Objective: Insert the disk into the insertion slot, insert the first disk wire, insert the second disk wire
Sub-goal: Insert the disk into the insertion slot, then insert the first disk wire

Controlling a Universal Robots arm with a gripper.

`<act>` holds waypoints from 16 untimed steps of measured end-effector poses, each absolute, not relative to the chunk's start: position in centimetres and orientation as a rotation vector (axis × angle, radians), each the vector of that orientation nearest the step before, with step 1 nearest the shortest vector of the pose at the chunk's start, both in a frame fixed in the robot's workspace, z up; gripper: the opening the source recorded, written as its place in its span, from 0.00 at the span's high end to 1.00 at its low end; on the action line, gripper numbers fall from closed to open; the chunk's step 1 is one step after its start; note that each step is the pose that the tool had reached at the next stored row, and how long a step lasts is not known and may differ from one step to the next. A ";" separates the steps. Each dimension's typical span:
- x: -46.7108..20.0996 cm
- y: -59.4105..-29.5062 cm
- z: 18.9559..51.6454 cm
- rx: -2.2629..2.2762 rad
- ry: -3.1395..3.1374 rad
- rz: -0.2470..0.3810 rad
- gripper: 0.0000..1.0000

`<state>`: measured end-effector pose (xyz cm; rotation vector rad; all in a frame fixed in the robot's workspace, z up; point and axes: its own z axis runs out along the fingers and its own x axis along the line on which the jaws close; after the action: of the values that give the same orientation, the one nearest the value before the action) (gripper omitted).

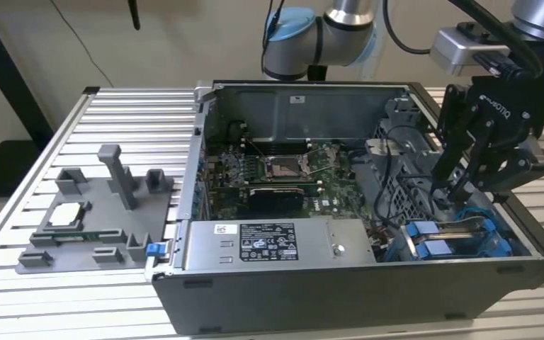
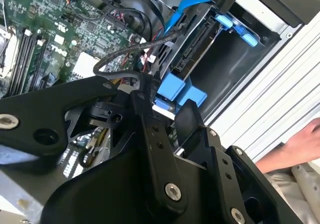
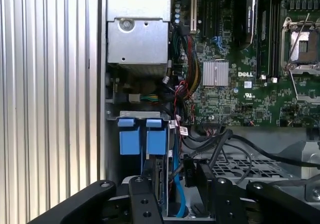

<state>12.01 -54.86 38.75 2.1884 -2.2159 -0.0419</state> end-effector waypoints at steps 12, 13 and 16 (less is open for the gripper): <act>11.8 -54.9 38.6 2.190 -2.218 -0.046 0.00; 11.8 -54.9 38.6 2.190 -2.218 -0.046 0.00; 11.7 -54.9 38.6 2.191 -2.218 -0.046 0.00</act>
<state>11.73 -54.87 38.61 2.1905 -2.2178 -0.0465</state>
